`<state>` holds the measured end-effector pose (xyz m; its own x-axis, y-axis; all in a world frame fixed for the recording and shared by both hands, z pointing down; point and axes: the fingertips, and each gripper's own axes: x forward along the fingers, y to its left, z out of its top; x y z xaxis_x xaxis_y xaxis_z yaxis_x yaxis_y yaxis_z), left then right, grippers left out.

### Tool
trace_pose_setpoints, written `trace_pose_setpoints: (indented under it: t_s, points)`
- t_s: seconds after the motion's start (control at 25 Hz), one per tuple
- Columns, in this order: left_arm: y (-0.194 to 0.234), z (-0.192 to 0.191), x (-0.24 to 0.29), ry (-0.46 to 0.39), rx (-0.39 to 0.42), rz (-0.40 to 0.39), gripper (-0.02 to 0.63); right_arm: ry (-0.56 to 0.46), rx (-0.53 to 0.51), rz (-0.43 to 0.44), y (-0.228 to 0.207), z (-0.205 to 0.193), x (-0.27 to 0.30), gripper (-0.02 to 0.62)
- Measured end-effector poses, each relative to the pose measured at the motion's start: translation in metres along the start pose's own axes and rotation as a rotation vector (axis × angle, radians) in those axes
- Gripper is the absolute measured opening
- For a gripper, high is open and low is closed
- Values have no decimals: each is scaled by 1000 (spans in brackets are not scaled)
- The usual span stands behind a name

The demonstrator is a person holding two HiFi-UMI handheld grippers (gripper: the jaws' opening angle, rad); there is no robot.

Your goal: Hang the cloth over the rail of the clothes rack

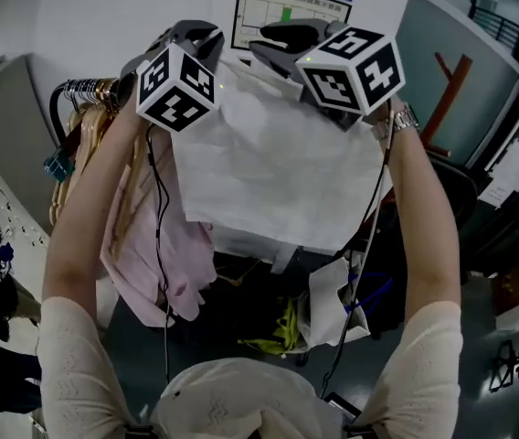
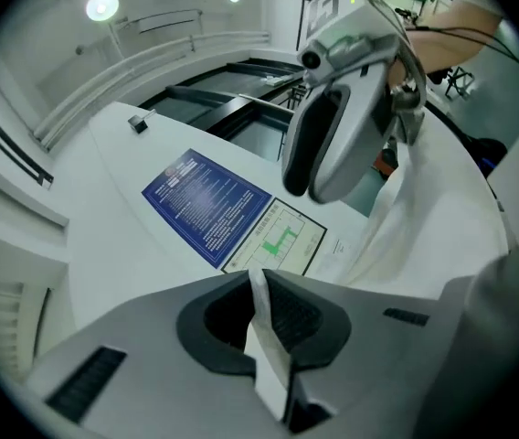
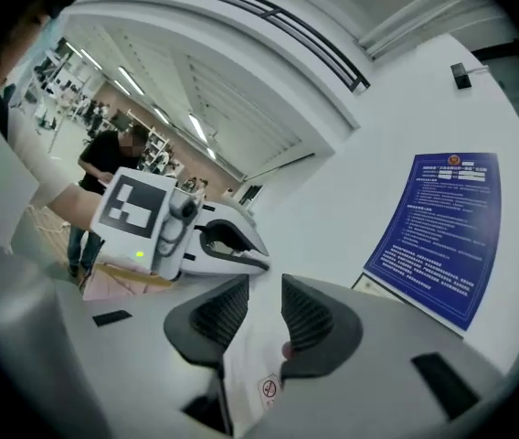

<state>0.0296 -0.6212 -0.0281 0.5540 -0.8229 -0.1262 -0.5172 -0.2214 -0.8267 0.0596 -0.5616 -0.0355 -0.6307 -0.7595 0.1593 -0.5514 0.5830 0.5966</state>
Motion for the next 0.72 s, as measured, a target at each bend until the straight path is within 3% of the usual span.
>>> trace_pose_setpoints:
  t_s: [0.24, 0.4, 0.44, 0.52, 0.72]
  points:
    - [9, 15, -2, -64, -20, -57, 19, 100, -38, 76, -5, -7, 57, 107]
    - [5, 13, 0, -71, -23, -96, 20, 80, -3, 106, -1, -20, 80, 106]
    - [3, 11, 0, -69, -16, -101, 20, 72, 8, 106, -1, -23, 83, 104]
    - [-1, 6, 0, -65, -7, -112, 20, 68, 31, 103, -1, -27, 89, 36]
    - [-6, -3, -2, -26, 26, -123, 20, 83, 97, 65, -12, -36, 94, 26]
